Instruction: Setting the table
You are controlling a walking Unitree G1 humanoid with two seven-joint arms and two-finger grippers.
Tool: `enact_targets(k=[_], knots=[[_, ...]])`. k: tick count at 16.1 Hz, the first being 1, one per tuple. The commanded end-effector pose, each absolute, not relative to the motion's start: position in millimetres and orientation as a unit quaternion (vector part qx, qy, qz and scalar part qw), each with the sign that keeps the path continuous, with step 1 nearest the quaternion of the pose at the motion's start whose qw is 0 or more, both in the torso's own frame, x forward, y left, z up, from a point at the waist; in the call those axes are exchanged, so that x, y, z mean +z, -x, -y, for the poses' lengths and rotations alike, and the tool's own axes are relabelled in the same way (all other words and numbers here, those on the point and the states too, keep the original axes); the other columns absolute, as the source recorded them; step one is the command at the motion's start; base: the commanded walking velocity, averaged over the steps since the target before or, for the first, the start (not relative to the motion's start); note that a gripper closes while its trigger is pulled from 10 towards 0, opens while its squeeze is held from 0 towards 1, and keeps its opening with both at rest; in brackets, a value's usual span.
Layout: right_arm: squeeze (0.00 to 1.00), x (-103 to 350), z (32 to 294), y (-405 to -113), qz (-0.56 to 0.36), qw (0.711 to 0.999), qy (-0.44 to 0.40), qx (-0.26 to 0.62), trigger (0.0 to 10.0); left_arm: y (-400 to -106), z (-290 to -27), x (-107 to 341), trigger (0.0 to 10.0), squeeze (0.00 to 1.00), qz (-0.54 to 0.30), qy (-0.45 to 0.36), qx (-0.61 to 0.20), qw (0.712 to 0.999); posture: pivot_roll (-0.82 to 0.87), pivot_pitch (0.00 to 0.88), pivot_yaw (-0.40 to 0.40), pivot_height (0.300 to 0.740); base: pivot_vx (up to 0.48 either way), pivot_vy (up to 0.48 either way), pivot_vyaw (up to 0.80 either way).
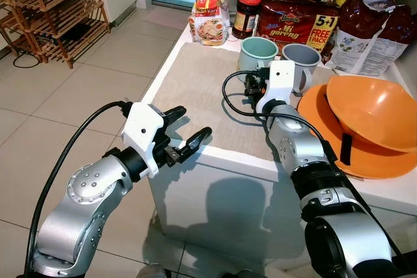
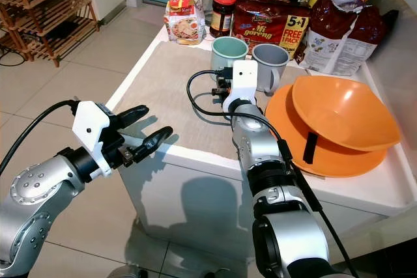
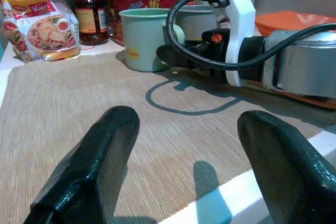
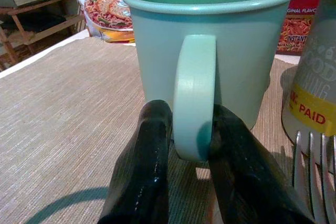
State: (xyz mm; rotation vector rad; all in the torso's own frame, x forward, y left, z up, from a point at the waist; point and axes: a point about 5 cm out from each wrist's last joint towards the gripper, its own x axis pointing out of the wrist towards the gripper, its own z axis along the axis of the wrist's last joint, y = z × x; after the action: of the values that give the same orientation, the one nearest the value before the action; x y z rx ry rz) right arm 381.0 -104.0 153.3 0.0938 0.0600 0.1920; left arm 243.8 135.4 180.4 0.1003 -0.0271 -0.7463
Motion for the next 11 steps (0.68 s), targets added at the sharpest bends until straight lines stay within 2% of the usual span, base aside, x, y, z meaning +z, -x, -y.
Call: enact_targets(k=[1,10,11], knots=[[0.00,162,105,-384,-0.014,0.994,-0.052,0.098,0.0,-241,-133,183,10.0,0.00,0.017,-0.051,-0.376,0.925,0.14,0.023,-0.068,0.740,0.000,0.000,0.00],[0.00,163,106,-384,-0.007,0.994,-0.046,0.101,0.0,-241,-134,185,10.0,0.00,0.020,-0.049,-0.374,0.926,0.14,0.026,-0.069,0.740,0.000,0.000,0.00],[0.00,178,101,-383,0.038,0.990,-0.057,0.122,0.0,-243,-137,189,10.0,0.00,0.040,-0.062,-0.356,0.932,0.14,0.026,-0.069,0.740,0.000,0.000,0.00]])
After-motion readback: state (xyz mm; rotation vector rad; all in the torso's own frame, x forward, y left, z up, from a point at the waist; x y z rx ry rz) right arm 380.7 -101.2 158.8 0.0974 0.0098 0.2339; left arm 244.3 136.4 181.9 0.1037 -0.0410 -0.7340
